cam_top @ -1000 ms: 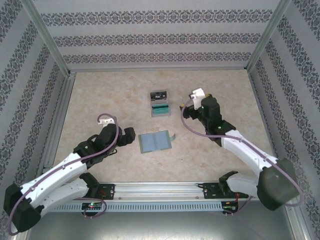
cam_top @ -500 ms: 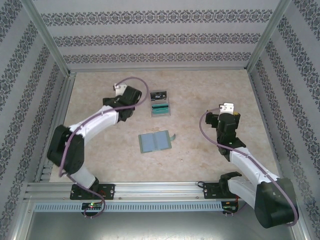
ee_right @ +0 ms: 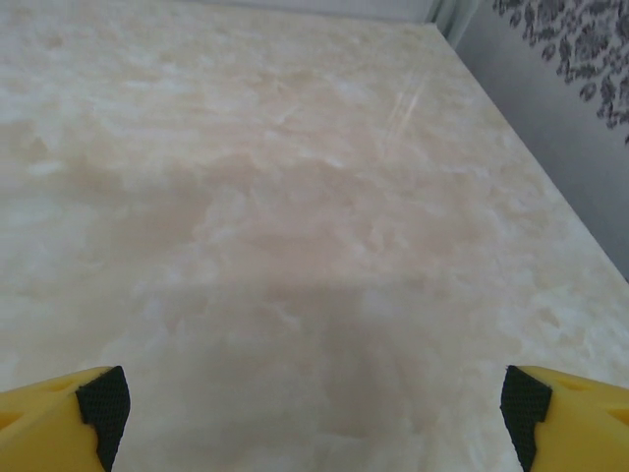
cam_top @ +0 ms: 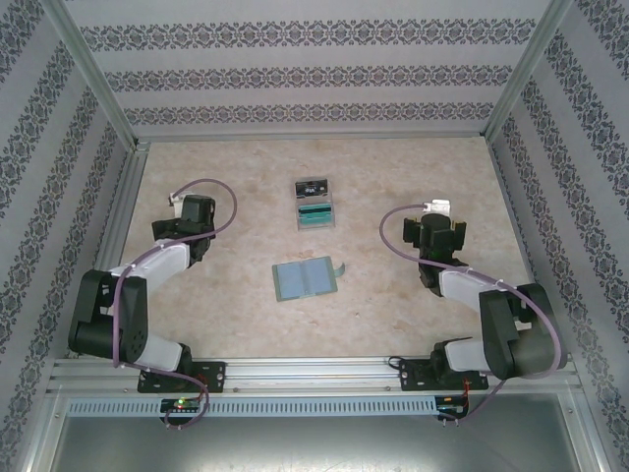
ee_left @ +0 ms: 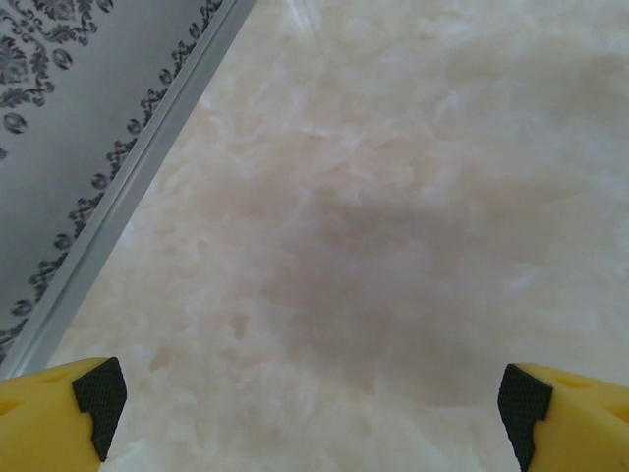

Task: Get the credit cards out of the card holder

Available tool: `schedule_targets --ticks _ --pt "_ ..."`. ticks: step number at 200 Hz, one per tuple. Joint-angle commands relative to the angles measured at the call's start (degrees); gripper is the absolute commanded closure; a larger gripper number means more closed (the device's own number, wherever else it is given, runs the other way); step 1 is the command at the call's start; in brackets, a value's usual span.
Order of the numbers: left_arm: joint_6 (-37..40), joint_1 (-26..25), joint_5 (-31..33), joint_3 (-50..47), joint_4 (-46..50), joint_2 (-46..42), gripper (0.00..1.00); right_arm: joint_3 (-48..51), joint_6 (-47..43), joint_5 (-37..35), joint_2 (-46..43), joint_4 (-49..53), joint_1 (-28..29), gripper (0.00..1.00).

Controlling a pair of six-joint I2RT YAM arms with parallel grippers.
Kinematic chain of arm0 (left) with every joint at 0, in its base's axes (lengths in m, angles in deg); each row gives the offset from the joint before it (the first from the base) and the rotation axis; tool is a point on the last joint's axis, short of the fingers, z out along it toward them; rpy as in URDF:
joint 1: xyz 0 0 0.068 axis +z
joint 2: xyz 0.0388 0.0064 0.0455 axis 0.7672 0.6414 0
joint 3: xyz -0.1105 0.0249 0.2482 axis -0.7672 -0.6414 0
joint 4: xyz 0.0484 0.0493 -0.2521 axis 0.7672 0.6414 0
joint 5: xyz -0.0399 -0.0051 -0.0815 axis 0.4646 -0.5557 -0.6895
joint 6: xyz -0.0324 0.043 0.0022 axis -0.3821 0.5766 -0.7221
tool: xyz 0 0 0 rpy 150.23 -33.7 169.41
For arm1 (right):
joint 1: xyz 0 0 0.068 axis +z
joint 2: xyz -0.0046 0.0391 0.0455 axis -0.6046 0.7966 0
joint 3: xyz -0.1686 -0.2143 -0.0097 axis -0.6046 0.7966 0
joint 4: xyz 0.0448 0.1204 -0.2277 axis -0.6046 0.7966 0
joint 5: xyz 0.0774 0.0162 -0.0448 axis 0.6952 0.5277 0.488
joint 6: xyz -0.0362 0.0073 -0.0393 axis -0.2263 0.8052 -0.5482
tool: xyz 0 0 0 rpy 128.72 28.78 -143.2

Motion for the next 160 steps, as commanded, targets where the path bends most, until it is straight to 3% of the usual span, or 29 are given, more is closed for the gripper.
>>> schedule_targets --ticks 1,17,24,35,65,80,100,113,124,160 --pt "3.2 1.3 -5.0 -3.4 -14.1 1.8 0.01 -0.3 -2.0 2.8 1.1 -8.8 -0.6 0.02" --pt "4.5 1.3 -4.7 -7.5 -24.5 3.1 0.01 1.9 -0.9 7.3 4.6 -16.9 -2.3 0.02" --pt "4.9 1.5 -5.3 -7.3 -24.4 3.1 0.01 2.8 -0.8 7.1 5.9 -20.5 -2.4 0.02" --pt "6.9 1.7 -6.3 -10.2 -32.5 3.6 0.01 2.5 -0.5 7.6 4.8 -18.1 -2.6 0.02" --pt "7.6 2.9 -12.1 -12.9 -37.4 4.0 0.01 4.7 -0.7 13.6 10.1 -28.7 -4.3 0.02" --pt "8.4 2.9 -14.2 -15.6 -41.4 3.2 0.01 3.9 -0.9 15.0 7.8 -22.4 -4.4 0.02" --pt "10.7 2.9 -20.1 -18.0 -46.2 3.9 0.01 4.0 -0.7 14.4 8.8 -24.4 -4.4 0.02" --pt "12.4 2.8 -22.6 -21.0 -55.7 7.1 0.01 4.0 -0.7 14.4 8.8 -24.1 -4.5 0.02" --pt "11.4 2.9 -21.9 -19.5 -49.3 5.3 0.01 4.2 -0.8 14.4 8.5 -24.2 -4.4 0.02" --pt "10.8 3.4 -21.6 -19.0 -49.4 5.8 0.01 3.7 -0.4 14.3 8.8 -23.6 -4.6 0.02"
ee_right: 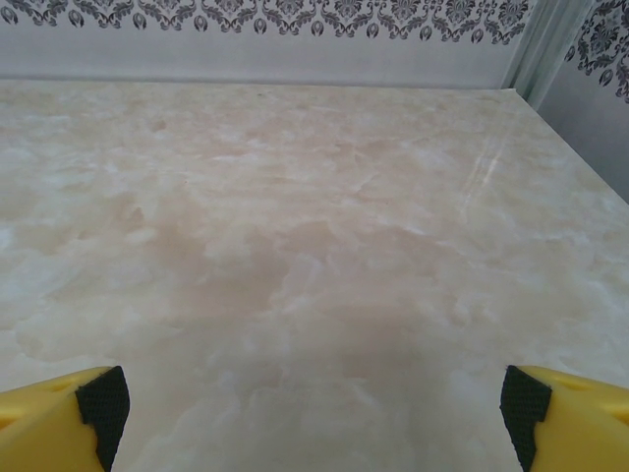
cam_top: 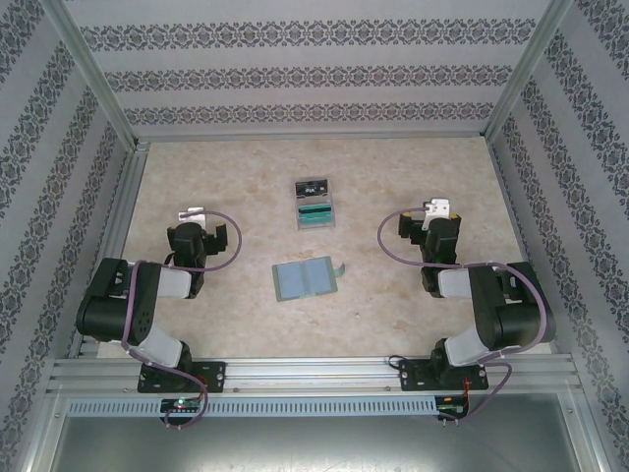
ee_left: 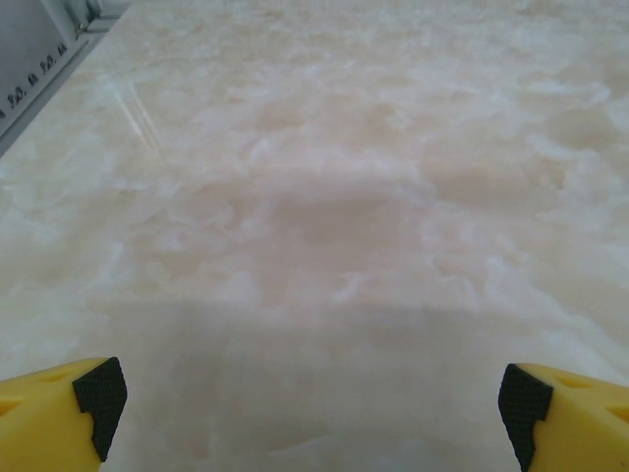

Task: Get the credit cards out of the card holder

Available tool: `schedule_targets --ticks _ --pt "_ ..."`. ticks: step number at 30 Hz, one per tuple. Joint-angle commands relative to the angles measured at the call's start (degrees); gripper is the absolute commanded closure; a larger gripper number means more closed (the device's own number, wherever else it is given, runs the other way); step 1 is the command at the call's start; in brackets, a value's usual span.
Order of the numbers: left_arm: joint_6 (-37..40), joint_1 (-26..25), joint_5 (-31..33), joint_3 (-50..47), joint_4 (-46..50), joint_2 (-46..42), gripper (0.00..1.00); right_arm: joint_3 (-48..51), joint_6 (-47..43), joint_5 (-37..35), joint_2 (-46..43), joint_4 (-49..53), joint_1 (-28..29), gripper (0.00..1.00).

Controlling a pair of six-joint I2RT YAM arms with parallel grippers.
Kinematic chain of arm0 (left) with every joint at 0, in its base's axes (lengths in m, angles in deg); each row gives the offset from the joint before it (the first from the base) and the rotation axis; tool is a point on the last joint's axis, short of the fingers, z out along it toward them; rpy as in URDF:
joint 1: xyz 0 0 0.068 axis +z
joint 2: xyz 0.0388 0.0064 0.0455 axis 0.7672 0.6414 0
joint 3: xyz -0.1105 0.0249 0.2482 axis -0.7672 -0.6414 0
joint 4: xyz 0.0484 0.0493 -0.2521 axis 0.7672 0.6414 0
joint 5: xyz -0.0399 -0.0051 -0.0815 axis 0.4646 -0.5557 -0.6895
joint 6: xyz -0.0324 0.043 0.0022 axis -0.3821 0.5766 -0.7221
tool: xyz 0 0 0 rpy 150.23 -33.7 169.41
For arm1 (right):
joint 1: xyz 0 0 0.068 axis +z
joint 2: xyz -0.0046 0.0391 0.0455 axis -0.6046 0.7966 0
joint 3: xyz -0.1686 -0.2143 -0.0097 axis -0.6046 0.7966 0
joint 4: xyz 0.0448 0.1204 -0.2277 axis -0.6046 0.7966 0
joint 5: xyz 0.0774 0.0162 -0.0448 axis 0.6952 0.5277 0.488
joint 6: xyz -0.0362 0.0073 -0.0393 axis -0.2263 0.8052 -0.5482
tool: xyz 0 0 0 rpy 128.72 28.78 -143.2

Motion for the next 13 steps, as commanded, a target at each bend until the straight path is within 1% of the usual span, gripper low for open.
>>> schedule_targets --ticks 1,6,13 --pt "0.8 0.9 -1.8 0.7 -3.7 0.0 0.01 -0.2 0.1 1.3 0.0 -1.9 -0.5 0.02" --pt "0.8 1.0 -2.0 0.6 -4.1 0.1 0.01 -0.7 0.6 3.3 -0.1 -0.7 -1.4 0.02" --pt "0.7 1.2 -2.5 0.7 -3.9 0.1 0.01 -0.8 0.8 4.0 -0.1 -0.5 -1.7 0.02"
